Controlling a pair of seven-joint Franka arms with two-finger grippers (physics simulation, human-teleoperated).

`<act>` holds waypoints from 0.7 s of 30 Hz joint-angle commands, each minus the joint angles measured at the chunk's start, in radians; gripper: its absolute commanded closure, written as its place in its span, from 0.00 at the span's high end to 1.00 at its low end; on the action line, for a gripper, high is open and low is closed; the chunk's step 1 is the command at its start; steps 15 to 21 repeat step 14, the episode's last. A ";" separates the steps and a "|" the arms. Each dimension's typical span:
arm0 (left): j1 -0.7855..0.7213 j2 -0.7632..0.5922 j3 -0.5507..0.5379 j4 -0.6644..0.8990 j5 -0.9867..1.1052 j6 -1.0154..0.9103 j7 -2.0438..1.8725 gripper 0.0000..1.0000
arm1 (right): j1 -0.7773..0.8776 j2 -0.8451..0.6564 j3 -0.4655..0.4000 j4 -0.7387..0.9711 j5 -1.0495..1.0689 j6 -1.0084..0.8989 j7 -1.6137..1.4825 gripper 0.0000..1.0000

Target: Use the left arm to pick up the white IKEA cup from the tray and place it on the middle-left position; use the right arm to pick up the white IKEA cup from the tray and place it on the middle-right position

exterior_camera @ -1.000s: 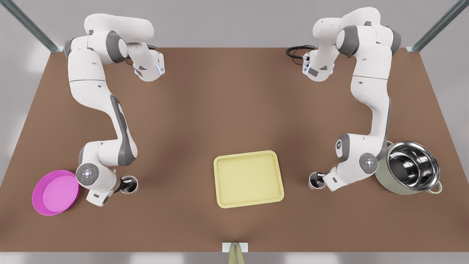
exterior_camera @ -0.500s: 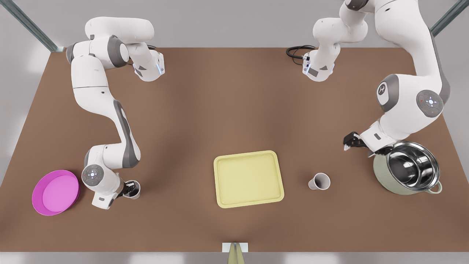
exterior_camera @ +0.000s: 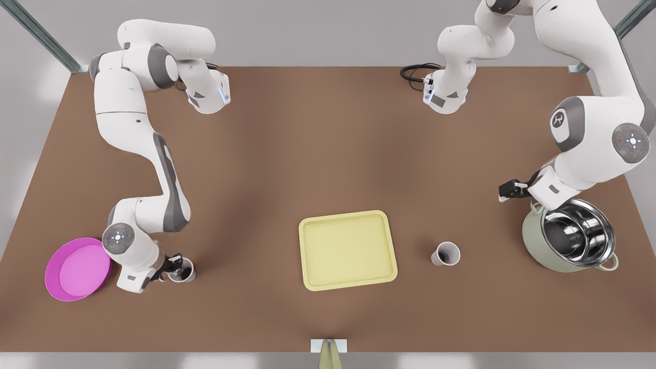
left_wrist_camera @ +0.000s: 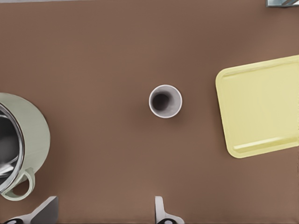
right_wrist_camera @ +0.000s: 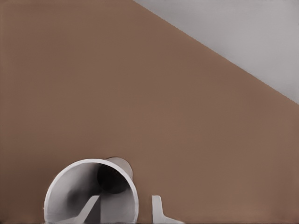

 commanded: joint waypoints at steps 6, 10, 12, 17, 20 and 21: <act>-0.054 0.021 -0.001 0.042 0.010 -0.003 -0.110 1.00 | -0.043 -0.180 0.036 0.049 0.163 -0.313 0.033 1.00; -0.092 0.044 -0.002 0.057 0.013 0.014 -0.111 1.00 | -0.116 -0.271 0.034 0.088 0.082 -0.467 0.170 1.00; -0.092 0.044 -0.002 0.057 0.011 0.013 -0.111 1.00 | -0.133 -0.283 0.046 0.080 0.085 -0.476 0.182 1.00; -0.092 0.044 -0.002 0.057 0.011 0.014 -0.111 1.00 | -0.132 -0.283 0.048 0.080 0.082 -0.476 0.207 1.00; -0.092 0.044 -0.002 0.057 0.011 0.014 -0.111 1.00 | -0.132 -0.283 0.048 0.080 0.082 -0.476 0.207 1.00; -0.092 0.044 -0.002 0.057 0.011 0.014 -0.111 1.00 | -0.132 -0.283 0.048 0.080 0.082 -0.476 0.207 1.00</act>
